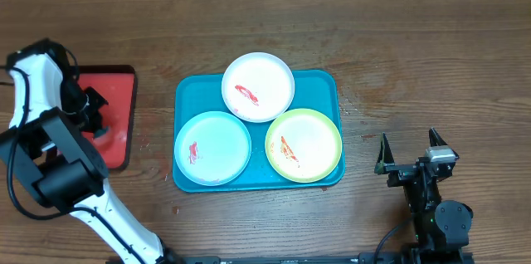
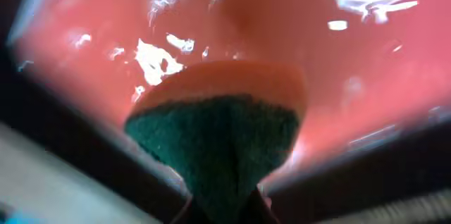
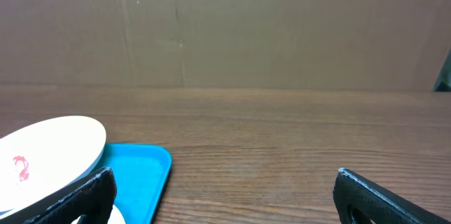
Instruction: Clean dirty plates on tray and stack at the side
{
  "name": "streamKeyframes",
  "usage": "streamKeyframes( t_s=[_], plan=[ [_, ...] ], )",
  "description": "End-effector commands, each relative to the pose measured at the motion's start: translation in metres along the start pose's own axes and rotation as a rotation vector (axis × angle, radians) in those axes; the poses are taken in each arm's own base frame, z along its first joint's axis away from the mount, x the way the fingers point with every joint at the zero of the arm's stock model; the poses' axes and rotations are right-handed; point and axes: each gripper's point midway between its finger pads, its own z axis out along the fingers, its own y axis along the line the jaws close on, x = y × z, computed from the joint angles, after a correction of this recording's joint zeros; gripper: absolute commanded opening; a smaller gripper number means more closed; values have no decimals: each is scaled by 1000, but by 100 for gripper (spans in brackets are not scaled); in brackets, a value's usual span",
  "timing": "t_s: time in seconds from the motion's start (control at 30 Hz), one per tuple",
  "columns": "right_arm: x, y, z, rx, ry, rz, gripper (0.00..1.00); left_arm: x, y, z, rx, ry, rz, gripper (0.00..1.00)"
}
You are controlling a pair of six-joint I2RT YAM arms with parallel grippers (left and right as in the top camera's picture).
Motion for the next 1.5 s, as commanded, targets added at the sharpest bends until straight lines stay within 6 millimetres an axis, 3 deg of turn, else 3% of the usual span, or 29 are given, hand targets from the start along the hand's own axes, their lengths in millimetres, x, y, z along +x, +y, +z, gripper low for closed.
streamKeyframes(
  t_s=[0.0,0.13,0.23,0.3,0.33,0.43,0.5,0.53,0.67,0.77,0.9,0.93,1.0,1.03,1.13,1.23,1.37,1.4,1.47],
  plan=[
    [2,-2,0,9,-2,-1,100,-14,2,-140,146,-288,-19,4],
    [2,-2,0,9,-2,-1,100,11,-13,-206,277,-427,85,4],
    [2,-2,0,9,-2,-1,100,51,-27,-212,314,-370,183,5],
    [2,-2,0,9,-2,-1,100,91,-63,-194,385,-227,383,4],
    [2,-2,0,9,-2,-1,100,125,-92,-171,429,-110,559,4],
    [2,-2,0,9,-2,-1,100,178,-120,-117,385,77,723,4],
    [2,-2,0,9,-2,-1,100,204,-138,-73,344,135,807,4],
    [2,-2,0,9,-2,-1,100,223,-148,-42,320,157,866,4],
    [2,-2,0,9,-2,-1,100,245,-166,0,282,128,905,4],
    [2,-2,0,9,-2,-1,100,238,-161,20,146,43,851,4],
    [2,-2,0,9,-2,-1,100,236,-151,28,39,2,829,4],
    [2,-2,0,9,-2,-1,100,236,-151,28,39,2,814,8],
    [2,-2,0,9,-2,-1,100,237,-152,28,49,9,811,61],
    [2,-2,0,9,-2,-1,100,237,-153,26,62,14,811,68],
    [2,-2,0,9,-2,-1,100,234,-163,7,95,-2,814,70],
    [2,-2,0,9,-2,-1,100,227,-173,-27,130,-41,829,70],
    [2,-2,0,9,-2,-1,100,203,-175,-106,197,-190,788,64],
    [2,-2,0,9,-2,-1,100,190,-172,-132,220,-262,755,57],
    [2,-2,0,9,-2,-1,100,166,-160,-168,259,-376,671,52]
  ],
)
